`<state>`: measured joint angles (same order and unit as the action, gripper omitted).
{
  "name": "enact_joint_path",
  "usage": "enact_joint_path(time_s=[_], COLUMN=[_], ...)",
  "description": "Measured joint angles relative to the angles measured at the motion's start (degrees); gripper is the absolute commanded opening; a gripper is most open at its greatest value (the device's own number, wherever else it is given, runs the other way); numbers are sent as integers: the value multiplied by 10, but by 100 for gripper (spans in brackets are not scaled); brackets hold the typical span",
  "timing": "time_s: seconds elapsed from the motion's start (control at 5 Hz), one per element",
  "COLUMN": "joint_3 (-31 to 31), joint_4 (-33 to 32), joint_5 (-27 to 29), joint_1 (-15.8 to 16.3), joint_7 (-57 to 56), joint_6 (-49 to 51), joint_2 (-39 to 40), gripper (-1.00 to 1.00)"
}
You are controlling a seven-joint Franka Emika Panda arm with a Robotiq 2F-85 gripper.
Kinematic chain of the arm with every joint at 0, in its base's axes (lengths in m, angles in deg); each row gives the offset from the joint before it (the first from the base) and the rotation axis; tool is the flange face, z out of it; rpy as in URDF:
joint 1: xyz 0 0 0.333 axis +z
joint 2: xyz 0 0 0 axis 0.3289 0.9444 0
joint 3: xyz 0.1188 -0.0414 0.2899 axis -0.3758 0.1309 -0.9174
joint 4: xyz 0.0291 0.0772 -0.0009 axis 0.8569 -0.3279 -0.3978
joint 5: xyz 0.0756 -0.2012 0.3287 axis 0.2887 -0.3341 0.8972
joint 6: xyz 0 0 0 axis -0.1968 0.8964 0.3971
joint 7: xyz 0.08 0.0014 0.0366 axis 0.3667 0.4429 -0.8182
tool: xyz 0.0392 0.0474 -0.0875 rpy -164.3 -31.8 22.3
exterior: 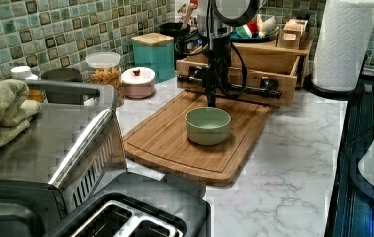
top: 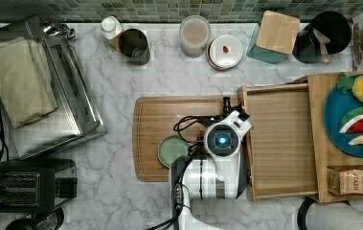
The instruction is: Open the drawer.
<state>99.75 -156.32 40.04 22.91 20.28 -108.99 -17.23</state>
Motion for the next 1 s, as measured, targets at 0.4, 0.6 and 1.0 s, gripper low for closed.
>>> enact_joint_path(time_s=[0.4,0.6,1.0], joint_3=[-1,-2,-4], joint_4=[-3,4,17], joint_5=[-5,-6,-5], joint_1=[9,10,13], joint_7=[6,6,6], joint_6=[3,19,39], joint_2=[-6,-3,4], gripper=[100,100,100])
